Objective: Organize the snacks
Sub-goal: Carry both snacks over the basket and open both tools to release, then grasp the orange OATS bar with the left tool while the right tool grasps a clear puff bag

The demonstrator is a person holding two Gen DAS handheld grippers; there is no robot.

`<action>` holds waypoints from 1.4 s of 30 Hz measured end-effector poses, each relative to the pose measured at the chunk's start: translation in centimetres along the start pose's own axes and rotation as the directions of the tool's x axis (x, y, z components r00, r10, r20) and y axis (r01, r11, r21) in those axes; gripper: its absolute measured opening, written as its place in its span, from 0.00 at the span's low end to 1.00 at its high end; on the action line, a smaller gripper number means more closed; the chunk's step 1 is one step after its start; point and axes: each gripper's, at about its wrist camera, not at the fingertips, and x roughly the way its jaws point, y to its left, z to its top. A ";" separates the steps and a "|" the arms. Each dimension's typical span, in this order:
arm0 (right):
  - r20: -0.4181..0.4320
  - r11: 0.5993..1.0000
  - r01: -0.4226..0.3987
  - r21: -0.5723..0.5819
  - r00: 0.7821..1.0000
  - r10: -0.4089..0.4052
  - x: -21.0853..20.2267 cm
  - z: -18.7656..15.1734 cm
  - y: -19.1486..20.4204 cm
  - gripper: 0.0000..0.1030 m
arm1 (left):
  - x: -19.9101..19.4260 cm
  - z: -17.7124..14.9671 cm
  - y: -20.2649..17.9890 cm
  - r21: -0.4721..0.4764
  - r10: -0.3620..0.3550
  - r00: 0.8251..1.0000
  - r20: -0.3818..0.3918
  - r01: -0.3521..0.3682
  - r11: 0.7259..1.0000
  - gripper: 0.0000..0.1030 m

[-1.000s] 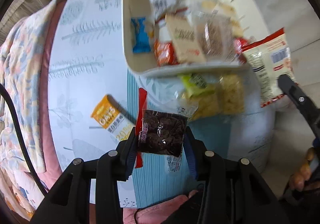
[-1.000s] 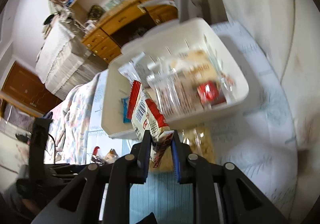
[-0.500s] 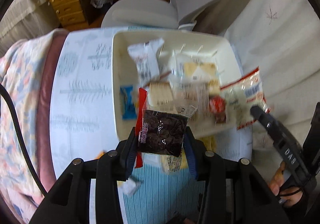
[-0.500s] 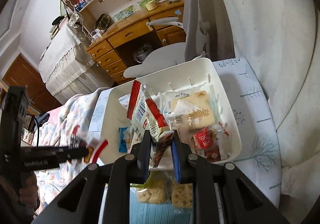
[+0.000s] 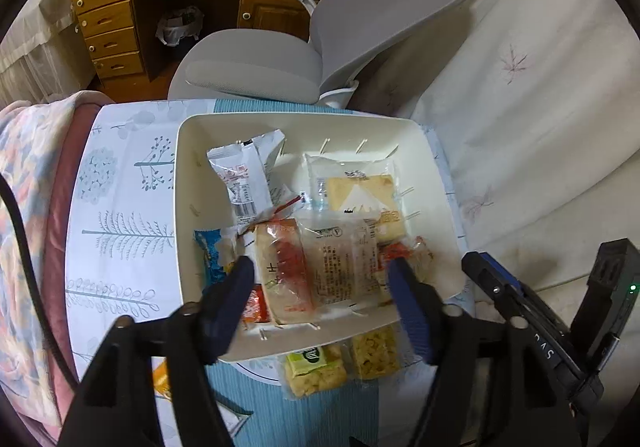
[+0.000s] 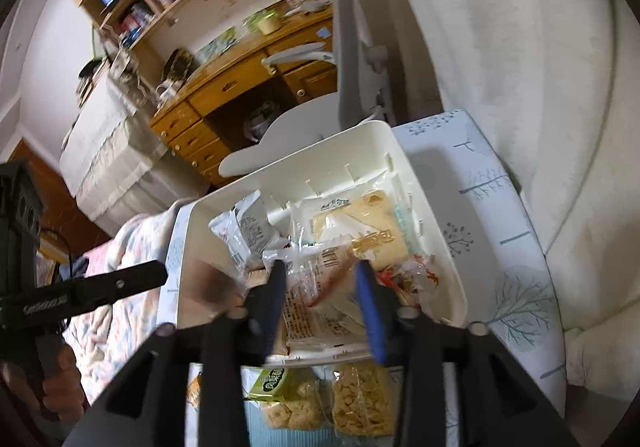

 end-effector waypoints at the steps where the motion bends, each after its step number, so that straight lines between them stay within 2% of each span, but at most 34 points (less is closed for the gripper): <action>1: -0.002 1.000 -0.001 -0.002 1.000 0.001 -0.2 0.1 0.1 0.41 | -0.2 -0.1 -0.1 -0.002 -0.004 1.000 0.003 0.004 1.000 0.67; 3: -0.002 1.000 0.003 -0.012 1.000 -0.003 -0.7 0.1 0.2 0.41 | -0.8 -0.4 -0.3 0.000 -0.001 1.000 0.010 0.001 1.000 0.68; 7: -0.002 1.000 -0.014 0.008 1.000 0.014 -1.8 -0.2 0.3 0.52 | -2.0 -1.5 -0.2 -0.042 0.040 0.999 0.010 -0.039 0.998 0.68; 11: -0.030 0.999 -0.022 0.023 0.999 0.023 -2.9 -0.7 0.5 0.53 | -3.3 -3.3 0.3 -0.093 0.063 0.998 0.011 -0.062 0.994 0.68; 13: -0.060 0.999 -0.012 0.044 0.998 0.015 -3.4 -0.8 0.2 0.60 | -4.1 -4.2 0.6 -0.118 0.090 0.996 0.021 -0.087 0.989 0.68; 16: -0.077 0.997 -0.021 0.074 0.997 0.027 -4.3 -1.3 -0.4 0.65 | -5.5 -5.6 1.2 -0.162 0.113 0.993 0.045 -0.104 0.981 0.69; 19: -0.107 0.994 -0.018 0.104 0.994 0.029 -4.5 -1.9 -1.3 0.67 | -6.7 -7.3 1.9 -0.207 0.135 0.988 0.069 -0.118 0.971 0.75; 27: -0.164 0.983 -0.015 0.184 0.985 0.046 -4.1 -3.1 -3.8 0.75 | -7.2 -12.3 4.6 -0.295 0.178 0.983 0.049 -0.156 0.943 0.76; 31: -0.217 0.970 0.007 0.241 0.975 0.047 -3.3 -4.1 -5.1 0.77 | -6.4 -14.8 6.5 -0.352 0.193 0.981 0.008 -0.178 0.919 0.78; 33: -0.248 0.963 0.015 0.269 0.967 0.054 -2.6 -4.6 -5.6 0.78 | -5.8 -16.0 7.4 -0.376 0.197 0.980 -0.014 -0.187 0.908 0.83; 36: -0.299 0.950 0.023 0.311 0.951 0.075 -1.1 -5.7 -6.1 0.78 | -4.3 -17.4 8.8 -0.411 0.191 0.979 -0.066 -0.201 0.889 0.84; 42: -0.401 0.954 0.100 0.283 0.916 0.023 2.0 -7.9 -5.7 0.78 | 0.2 -19.5 11.8 -0.462 0.170 0.964 -0.205 -0.249 0.851 0.85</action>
